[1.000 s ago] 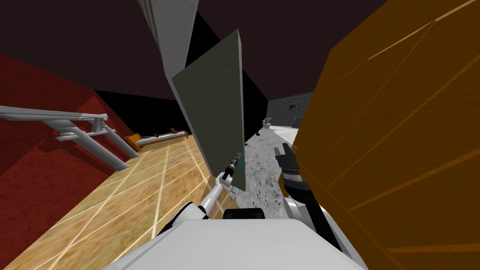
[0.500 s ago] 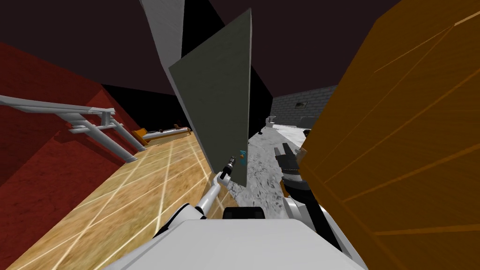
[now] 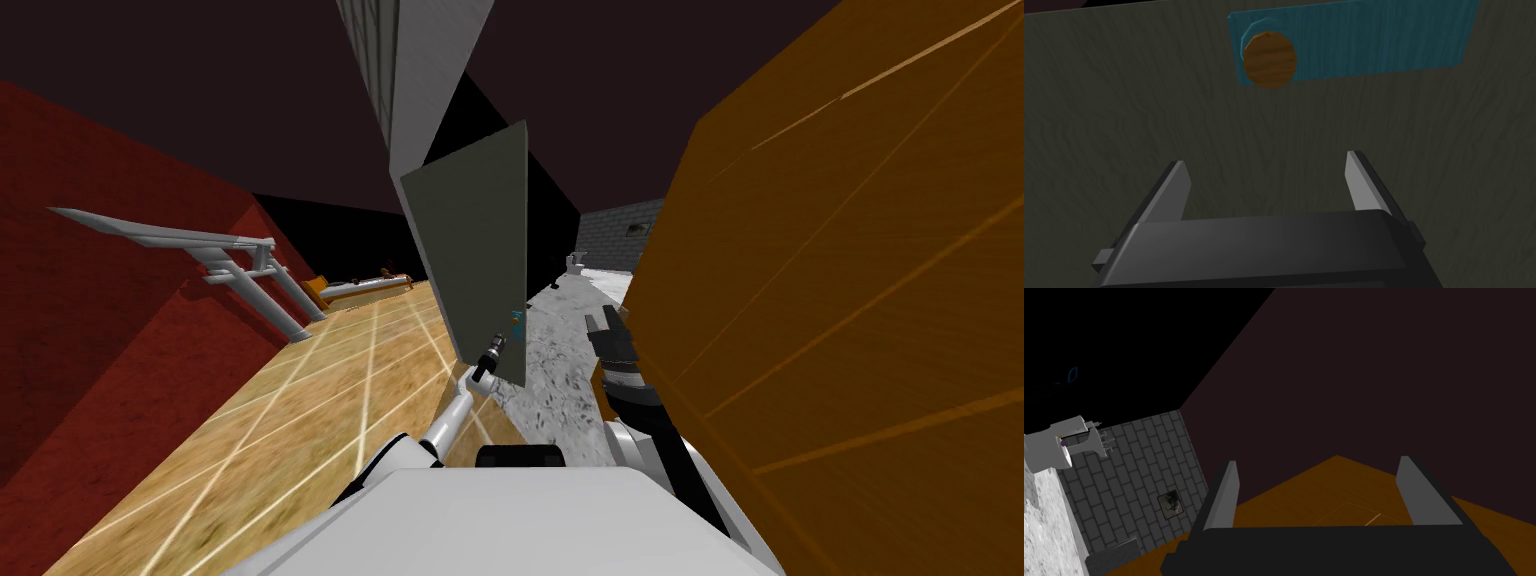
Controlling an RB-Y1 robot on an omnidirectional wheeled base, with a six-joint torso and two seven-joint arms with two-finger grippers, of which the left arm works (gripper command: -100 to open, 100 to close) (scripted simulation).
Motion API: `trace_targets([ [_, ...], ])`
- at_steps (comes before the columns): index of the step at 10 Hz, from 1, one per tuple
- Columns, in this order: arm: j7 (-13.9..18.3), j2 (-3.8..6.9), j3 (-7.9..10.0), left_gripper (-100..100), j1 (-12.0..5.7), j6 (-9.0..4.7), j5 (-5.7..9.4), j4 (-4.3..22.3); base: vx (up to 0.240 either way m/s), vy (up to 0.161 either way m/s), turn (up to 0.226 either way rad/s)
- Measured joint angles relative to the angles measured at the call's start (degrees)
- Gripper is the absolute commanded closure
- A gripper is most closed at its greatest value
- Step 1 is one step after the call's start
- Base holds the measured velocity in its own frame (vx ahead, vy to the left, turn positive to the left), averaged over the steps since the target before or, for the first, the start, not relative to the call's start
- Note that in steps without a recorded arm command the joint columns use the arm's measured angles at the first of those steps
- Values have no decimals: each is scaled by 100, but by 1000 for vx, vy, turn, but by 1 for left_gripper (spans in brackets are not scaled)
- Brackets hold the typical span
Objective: Push the door open
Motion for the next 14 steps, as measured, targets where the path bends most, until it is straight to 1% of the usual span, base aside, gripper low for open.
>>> trace_targets([
  [1, 20, -91, -2, -100, -23, 10, 14, 16, -110, -3, 1],
  [2, 23, -102, -3, -100, -23, 13, 15, 18, 81, -36, -29],
  [4, 4, -15, 21, -100, -20, -28, 17, 47, 172, -68, -15],
  [5, -6, 13, 28, -100, 3, -27, 15, 15, 212, -107, -24],
  [7, -23, 43, 58, -100, -15, -63, 20, 54, 205, -90, -20],
  [9, -43, 24, 86, -100, -18, -89, 23, 65, 203, -90, -23],
  [10, -53, -10, 97, -100, -3, -96, 23, 49, 206, -81, -25],
  [11, -63, -64, 120, -100, -32, -146, 29, 126, 90, -37, 1],
  [12, -65, -71, 122, 100, -39, -162, 29, 137, -11, 5, 7],
  [14, -61, -67, 120, 100, -40, -158, 29, 119, -34, 14, -9],
])
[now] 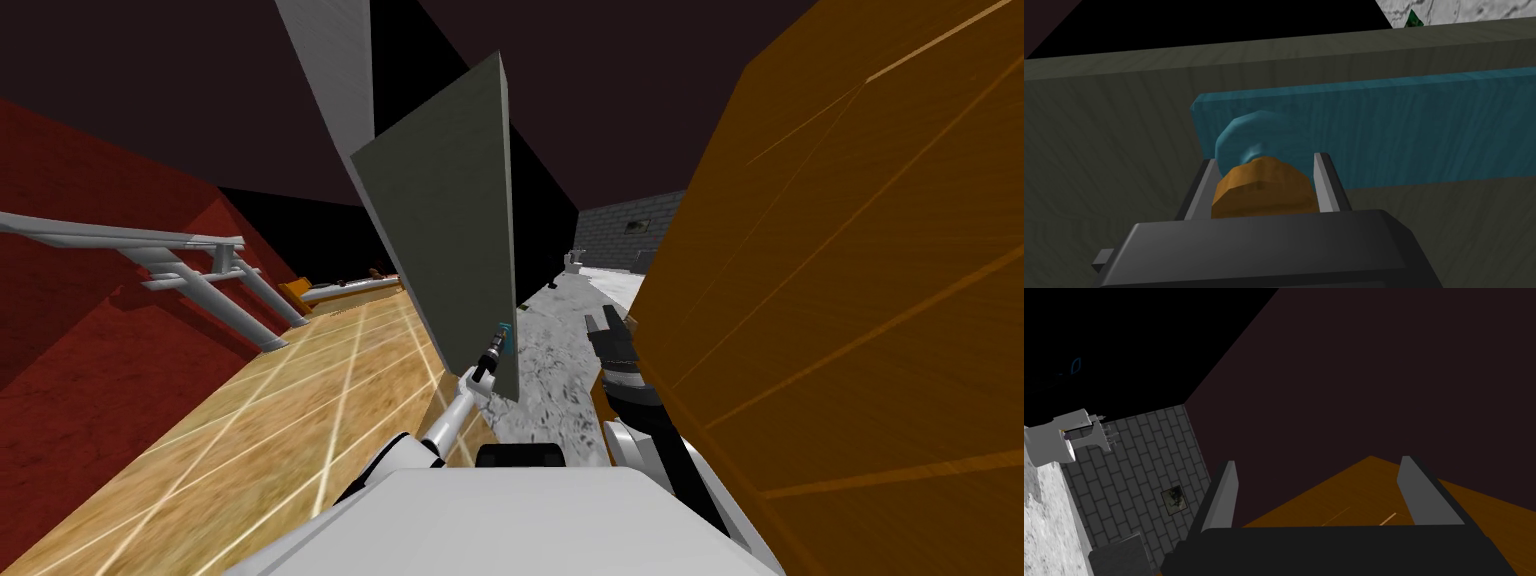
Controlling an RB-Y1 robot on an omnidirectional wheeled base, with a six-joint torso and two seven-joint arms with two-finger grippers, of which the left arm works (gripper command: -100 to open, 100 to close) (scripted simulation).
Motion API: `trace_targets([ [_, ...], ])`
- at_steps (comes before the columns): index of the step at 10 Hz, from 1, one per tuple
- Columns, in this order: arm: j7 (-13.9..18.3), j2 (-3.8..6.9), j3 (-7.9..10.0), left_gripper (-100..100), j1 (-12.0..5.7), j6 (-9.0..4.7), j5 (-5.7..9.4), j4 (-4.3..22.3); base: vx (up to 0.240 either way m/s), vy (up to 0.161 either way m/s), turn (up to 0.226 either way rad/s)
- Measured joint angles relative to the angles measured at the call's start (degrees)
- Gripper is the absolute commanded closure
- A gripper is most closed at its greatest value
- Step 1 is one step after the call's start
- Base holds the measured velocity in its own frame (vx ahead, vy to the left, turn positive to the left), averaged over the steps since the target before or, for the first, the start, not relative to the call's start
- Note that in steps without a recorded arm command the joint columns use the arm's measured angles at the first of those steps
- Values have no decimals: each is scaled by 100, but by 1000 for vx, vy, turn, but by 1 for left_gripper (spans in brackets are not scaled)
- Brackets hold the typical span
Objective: Push the door open
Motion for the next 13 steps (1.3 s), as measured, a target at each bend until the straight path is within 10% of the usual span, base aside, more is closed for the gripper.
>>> trace_targets([
  [10, -360, 131, -66, 100, 119, 171, 354, -129, 116, -38, 72],
  [11, -470, 176, 6, -100, 81, 139, 452, -95, -30, -39, 80],
  [13, -459, 218, -4, -100, 76, 151, 470, -117, -203, 5, -7],
])
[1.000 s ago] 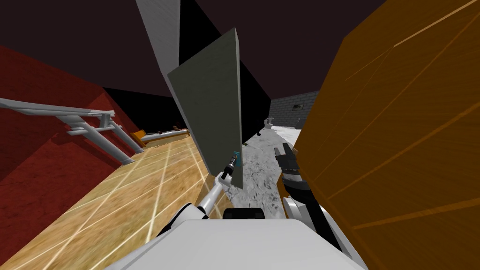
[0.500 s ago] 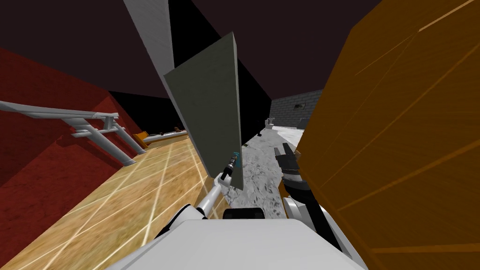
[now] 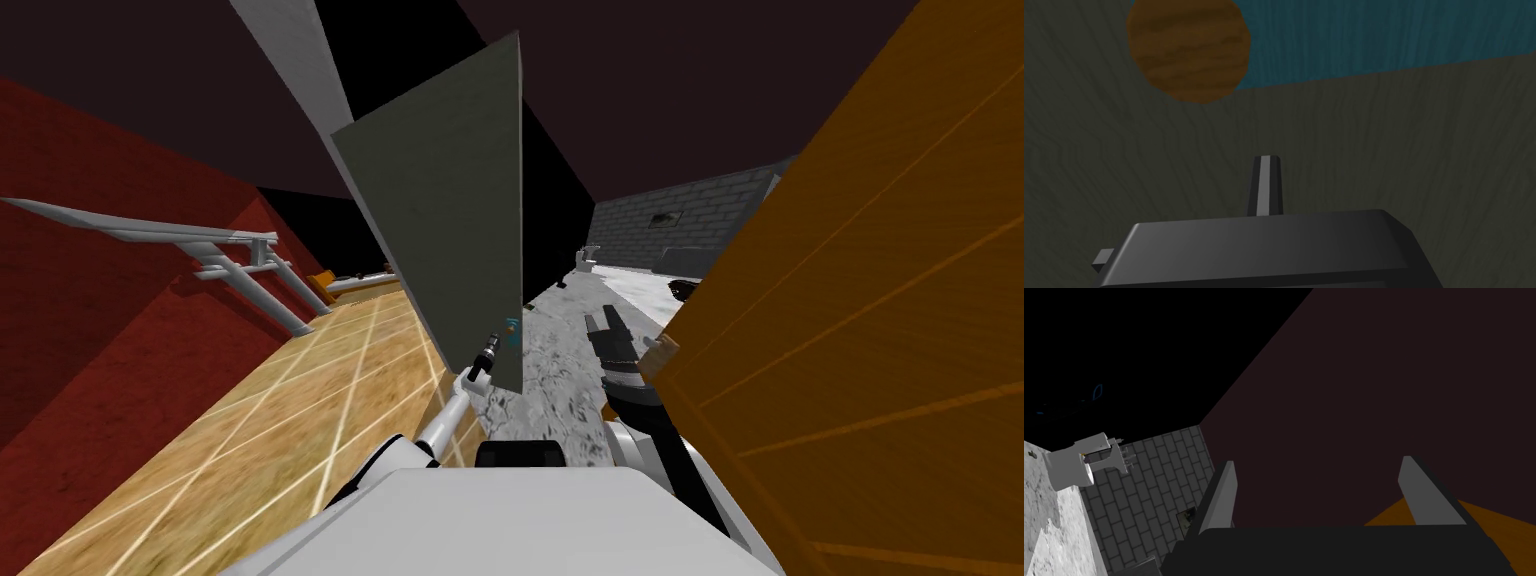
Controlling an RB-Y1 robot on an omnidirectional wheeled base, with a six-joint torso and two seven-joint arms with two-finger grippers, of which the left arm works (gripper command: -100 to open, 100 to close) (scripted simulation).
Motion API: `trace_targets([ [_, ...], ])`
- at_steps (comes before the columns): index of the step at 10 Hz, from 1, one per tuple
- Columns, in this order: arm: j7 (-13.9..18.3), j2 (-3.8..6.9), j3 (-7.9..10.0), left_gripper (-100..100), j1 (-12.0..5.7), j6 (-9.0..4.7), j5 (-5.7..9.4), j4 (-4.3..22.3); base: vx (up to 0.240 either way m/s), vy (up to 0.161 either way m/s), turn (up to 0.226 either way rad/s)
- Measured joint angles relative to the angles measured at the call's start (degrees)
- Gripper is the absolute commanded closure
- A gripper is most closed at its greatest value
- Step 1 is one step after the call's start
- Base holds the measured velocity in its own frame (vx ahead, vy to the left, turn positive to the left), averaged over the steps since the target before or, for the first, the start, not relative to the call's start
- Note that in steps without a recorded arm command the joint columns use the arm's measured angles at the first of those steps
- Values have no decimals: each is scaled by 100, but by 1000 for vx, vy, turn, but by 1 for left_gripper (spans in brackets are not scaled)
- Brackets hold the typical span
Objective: Push the door open
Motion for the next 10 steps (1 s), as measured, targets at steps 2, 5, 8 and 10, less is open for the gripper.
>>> trace_targets([
  [2, 26, -11, -14, -100, 4, 25, 8, -24, -248, 2, 27],
  [5, 52, -131, -33, -100, 0, 44, 32, -34, -257, 19, 28],
  [8, 57, -166, -35, -100, 31, 86, 40, -111, 43, -18, -15],
  [10, 54, -116, -24, -100, 32, 60, 42, -91, 183, -68, -13],
])
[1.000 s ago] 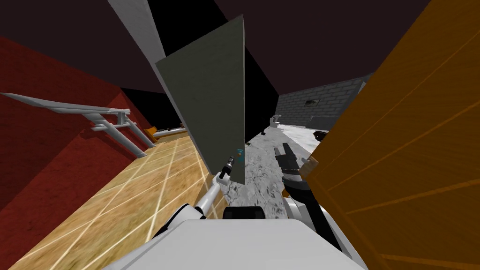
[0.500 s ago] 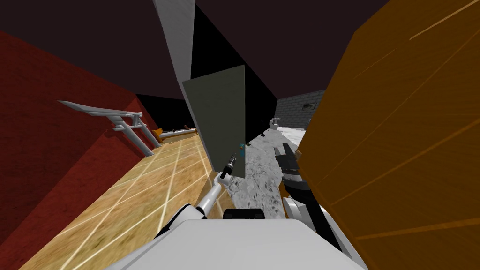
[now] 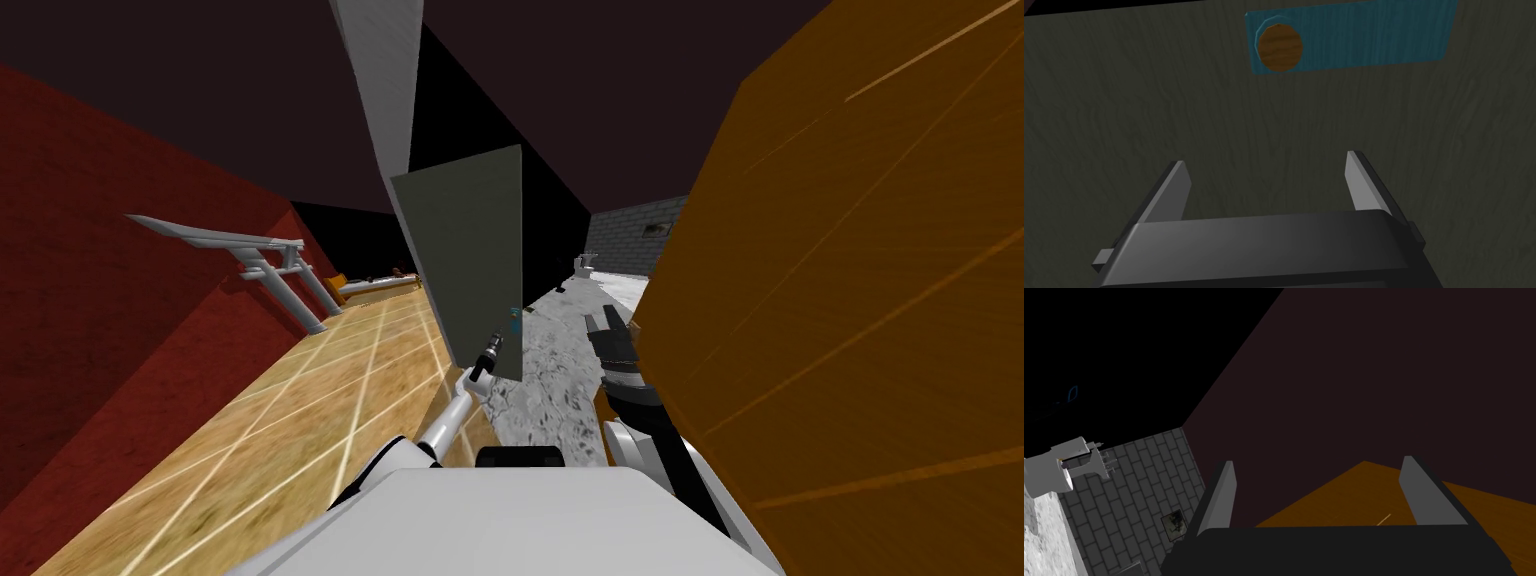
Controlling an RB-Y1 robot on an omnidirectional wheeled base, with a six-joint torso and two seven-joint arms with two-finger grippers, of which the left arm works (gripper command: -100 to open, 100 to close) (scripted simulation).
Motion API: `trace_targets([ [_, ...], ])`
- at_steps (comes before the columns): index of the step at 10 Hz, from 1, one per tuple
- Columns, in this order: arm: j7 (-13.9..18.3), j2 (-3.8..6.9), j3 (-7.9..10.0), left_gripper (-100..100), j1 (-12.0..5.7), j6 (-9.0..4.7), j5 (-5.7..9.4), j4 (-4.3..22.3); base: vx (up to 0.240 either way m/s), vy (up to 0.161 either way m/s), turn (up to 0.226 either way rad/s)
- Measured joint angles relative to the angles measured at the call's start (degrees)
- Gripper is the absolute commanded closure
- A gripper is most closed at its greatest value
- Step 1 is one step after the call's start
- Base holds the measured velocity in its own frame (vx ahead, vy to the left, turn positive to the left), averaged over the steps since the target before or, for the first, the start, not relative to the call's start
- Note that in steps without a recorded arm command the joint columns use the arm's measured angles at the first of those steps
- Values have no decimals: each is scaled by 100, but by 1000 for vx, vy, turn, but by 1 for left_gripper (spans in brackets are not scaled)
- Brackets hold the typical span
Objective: Push the door open
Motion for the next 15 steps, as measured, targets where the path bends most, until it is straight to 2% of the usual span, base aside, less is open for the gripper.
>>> trace_targets([
  [5, -40, 36, 68, -100, -10, -74, 6, 48, 198, -84, -22],
  [9, -71, -56, 120, -100, -6, -113, 10, 61, 174, -66, -17],
  [10, -73, -62, 121, 100, -11, -119, 11, 65, -7, 4, 8],
  [15, -72, -58, 114, 100, 6, -103, 8, 73, -18, 6, -2],
])
